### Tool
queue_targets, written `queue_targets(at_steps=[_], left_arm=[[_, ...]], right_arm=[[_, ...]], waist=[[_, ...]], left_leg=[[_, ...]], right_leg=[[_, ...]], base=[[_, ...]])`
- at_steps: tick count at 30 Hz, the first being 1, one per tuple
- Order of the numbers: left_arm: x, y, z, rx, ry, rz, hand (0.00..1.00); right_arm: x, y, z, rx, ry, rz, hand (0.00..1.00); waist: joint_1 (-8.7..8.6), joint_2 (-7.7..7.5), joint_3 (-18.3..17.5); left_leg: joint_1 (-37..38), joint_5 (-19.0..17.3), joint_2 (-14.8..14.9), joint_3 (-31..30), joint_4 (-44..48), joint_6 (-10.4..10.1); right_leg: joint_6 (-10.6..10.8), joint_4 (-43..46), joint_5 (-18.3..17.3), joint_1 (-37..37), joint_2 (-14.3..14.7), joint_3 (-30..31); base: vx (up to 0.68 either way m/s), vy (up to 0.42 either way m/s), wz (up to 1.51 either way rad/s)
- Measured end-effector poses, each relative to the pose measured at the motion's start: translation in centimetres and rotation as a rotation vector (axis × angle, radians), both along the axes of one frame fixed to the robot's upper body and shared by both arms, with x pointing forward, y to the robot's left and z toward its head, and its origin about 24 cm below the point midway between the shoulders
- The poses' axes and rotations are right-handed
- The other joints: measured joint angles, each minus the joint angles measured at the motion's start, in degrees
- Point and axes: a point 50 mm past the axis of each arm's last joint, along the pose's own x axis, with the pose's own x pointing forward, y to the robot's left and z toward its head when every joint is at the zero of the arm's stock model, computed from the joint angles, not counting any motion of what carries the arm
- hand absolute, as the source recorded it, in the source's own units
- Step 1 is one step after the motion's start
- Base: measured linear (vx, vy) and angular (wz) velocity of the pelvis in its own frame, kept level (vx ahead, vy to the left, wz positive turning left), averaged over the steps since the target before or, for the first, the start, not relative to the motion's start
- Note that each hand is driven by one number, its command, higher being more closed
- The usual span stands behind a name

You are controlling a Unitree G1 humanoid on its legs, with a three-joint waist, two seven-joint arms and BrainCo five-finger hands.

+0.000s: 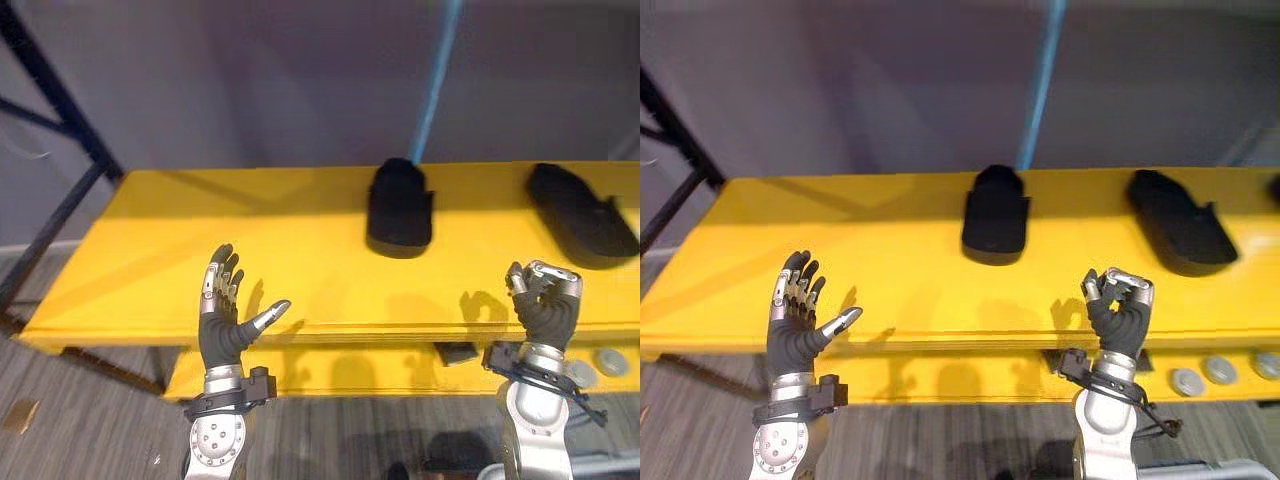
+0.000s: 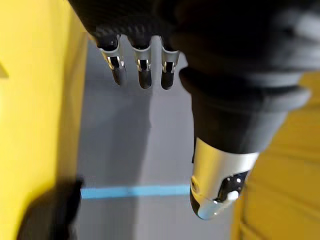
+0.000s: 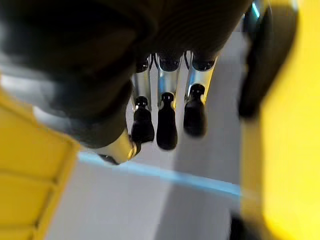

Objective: Walk over and take plastic housings, then place them on the shelf

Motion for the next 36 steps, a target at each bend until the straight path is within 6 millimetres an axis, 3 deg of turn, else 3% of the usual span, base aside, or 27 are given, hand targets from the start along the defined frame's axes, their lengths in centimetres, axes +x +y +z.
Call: queue_targets(at_steps=[1,4,6,8,9,11,12,13,14,15,16,17,18,21,22,24,26,30,33,36], left_arm=[[0.0,0.2,0.1,0.014,-0.005,0.017,0.0],[0.0,0.9,0.1,0.02,-0.006,0.051,0.0],[0.1,1.1,0.3,0.021,-0.016,0.067,0.0],[0.6,0.7,0.7,0.013,-0.034,0.054,0.0],[0.8,0.4,0.7,0.013,-0.035,0.045,0.0],[0.8,-0.3,0.7,0.005,-0.036,0.018,0.0],[0.9,-0.6,0.8,0.013,-0.044,0.011,0.0],[1.1,-0.6,1.1,0.021,-0.057,0.011,0.0],[1.4,-0.7,1.2,0.02,-0.062,0.011,0.0],[1.6,-0.4,1.2,0.021,-0.064,0.023,0.0],[1.7,-0.3,1.3,0.021,-0.066,0.027,0.0],[1.9,0.0,1.3,0.019,-0.069,0.042,0.0],[2.2,0.1,1.3,0.012,-0.066,0.042,0.0],[2.3,0.2,0.9,0.001,-0.044,0.042,0.0],[2.3,0.2,0.7,-0.005,-0.035,0.041,0.0],[2.4,-0.3,0.6,-0.021,-0.029,0.022,0.0],[2.6,-0.6,0.7,-0.032,-0.033,0.008,0.0],[3.7,-1.0,-0.5,-0.022,0.032,-0.002,0.0],[4.6,-1.3,-2.0,0.001,0.105,-0.004,0.0],[5.9,-1.5,-3.2,0.029,0.169,-0.015,0.0]], right_arm=[[0.0,0.0,0.0,-0.021,0.007,0.017,0.0],[-0.3,-0.3,-0.5,-0.076,0.057,0.041,0.0],[-1.3,-0.9,-1.7,-0.083,0.119,0.033,0.0],[-3.0,-1.4,-2.9,-0.07,0.184,0.009,0.0],[-4.0,-1.1,-3.6,-0.04,0.218,0.002,0.0],[-5.2,-0.6,-3.4,-0.021,0.216,0.004,0.0],[-4.9,-0.4,-3.4,-0.011,0.208,0.011,0.0],[-4.4,-0.2,-3.1,0.002,0.181,0.013,0.0],[-4.1,-0.2,-3.0,0.007,0.169,0.011,0.0],[-3.2,-0.1,-3.3,0.019,0.168,0.016,0.0],[-2.7,0.0,-3.5,0.026,0.172,0.02,0.0],[-2.1,-0.1,-4.1,0.042,0.192,0.017,0.0],[-1.6,-0.2,-5.1,0.058,0.232,0.014,0.0],[-0.9,0.4,-6.8,0.06,0.318,0.041,0.0],[-0.5,0.9,-7.1,0.054,0.34,0.07,0.0],[-0.2,0.9,-7.4,0.036,0.367,0.087,0.0],[0.0,1.0,-8.0,0.035,0.398,0.104,0.0],[0.7,1.1,-9.0,0.005,0.448,0.133,0.0],[1.6,0.6,-9.7,-0.008,0.488,0.123,0.0],[2.7,0.0,-10.7,0.026,0.533,0.088,0.0]], waist=[[0.28,-0.05,-0.19],[0.61,0.86,-0.99],[-0.1,0.87,-2.02],[-1.13,0.75,-2.14],[-1.38,-0.19,-1.91],[-1.3,-0.78,-1.77],[-0.66,-0.28,-2.27],[-0.14,-0.44,-2.25],[0.29,-0.34,-2.12],[1.46,-0.19,-1.89],[1.63,0.13,-1.69],[1.58,0.38,-1.55],[1.77,0.06,-1.51],[2.77,-0.27,-1.51],[2.78,0.11,-1.14],[2.18,1.56,-0.9],[2.03,1.8,-1.05],[1.91,2.13,-0.8],[1.88,3.09,-0.24],[2.18,2.76,0.48]], left_leg=[[-2.27,-2.96,0.8,-6.49,7.31,-0.09],[-1.63,-8.99,-1.46,-26.59,15.34,-2.03],[-0.28,-11.66,-3.38,-32.96,15.39,-1.16],[0.44,-14.0,-4.49,-31.77,13.79,1.16],[0.6,-14.29,-5.97,-28.39,14.01,1.85],[-0.76,-15.24,-6.25,-21.59,16.48,3.68],[-2.47,-14.77,-4.79,-15.73,16.68,5.27],[-4.55,-13.81,-2.91,-10.55,16.37,5.63],[-5.23,-13.15,-1.76,-8.06,15.84,5.67],[-4.67,-11.02,0.18,-2.72,12.76,5.37],[-4.24,-9.9,1.0,-0.52,11.36,5.41],[-4.23,-7.86,1.98,2.3,8.99,5.15],[-3.81,-6.29,2.37,5.36,6.65,4.62],[-3.43,-3.84,3.25,11.83,2.84,2.69],[-3.65,-3.05,4.04,14.13,1.51,1.63],[-3.7,-1.23,5.65,14.73,-0.16,0.14],[-3.04,-0.26,8.51,14.99,-1.01,-0.99],[-0.8,-0.18,12.68,14.71,0.25,-1.1],[-2.08,0.07,12.5,9.26,4.74,-0.74],[-7.57,-1.78,9.37,1.76,6.37,-3.2]], right_leg=[[-0.16,1.4,-0.08,-1.23,1.68,3.84],[0.26,4.58,-0.37,-3.3,5.98,13.0],[1.33,8.19,-1.14,-6.62,7.71,17.72],[2.48,11.32,-1.52,-9.83,8.29,21.52],[3.74,11.62,-0.62,-10.8,8.02,25.01],[5.01,7.25,4.33,-10.93,7.67,29.43],[2.49,-0.74,13.94,-11.09,7.92,27.94],[-0.32,-1.92,17.35,-12.36,7.96,14.85],[-2.41,2.21,12.67,-13.46,7.82,6.47],[-6.33,11.4,2.75,-14.66,7.07,-3.42],[-5.91,15.26,-0.65,-14.63,6.54,-5.36],[-4.06,21.15,-6.57,-13.8,4.37,-6.33],[-3.19,24.0,-10.35,-12.63,1.32,-7.47],[-0.21,22.0,-12.94,-9.49,-4.32,-12.78],[0.07,15.01,-13.78,-7.52,-3.7,-13.75],[-1.53,9.27,-9.78,-6.27,-0.46,-13.31],[-3.54,3.98,-6.25,-4.28,3.26,-12.39],[-4.43,3.54,-5.45,-2.42,7.39,-11.82],[-4.77,3.51,-5.67,-0.5,6.73,-12.27],[-5.54,2.65,-6.23,0.32,2.51,-14.28]], base=[[0.04,0.003,-1.63],[0.03,0.1,-1.7],[-0.03,0.299,-1.41],[-0.09,0.308,-1.14],[-0.17,0.308,-1.46],[-0.24,0.295,-1.77],[-0.34,0.22,-2.24],[-0.36,0.182,-2.35],[-0.39,0.17,-2.35],[-0.23,0.115,-1.9],[-0.24,0.115,-2.06],[-0.14,-0.011,-1.59],[-0.16,-0.032,-1.45],[-0.12,-0.155,-1.33],[-0.08,-0.251,-1.01],[-0.04,-0.248,-0.68],[0.02,-0.26,-0.55],[0.07,-0.221,-0.35],[0.02,-0.051,0.13],[-0.03,0.097,0.58]])
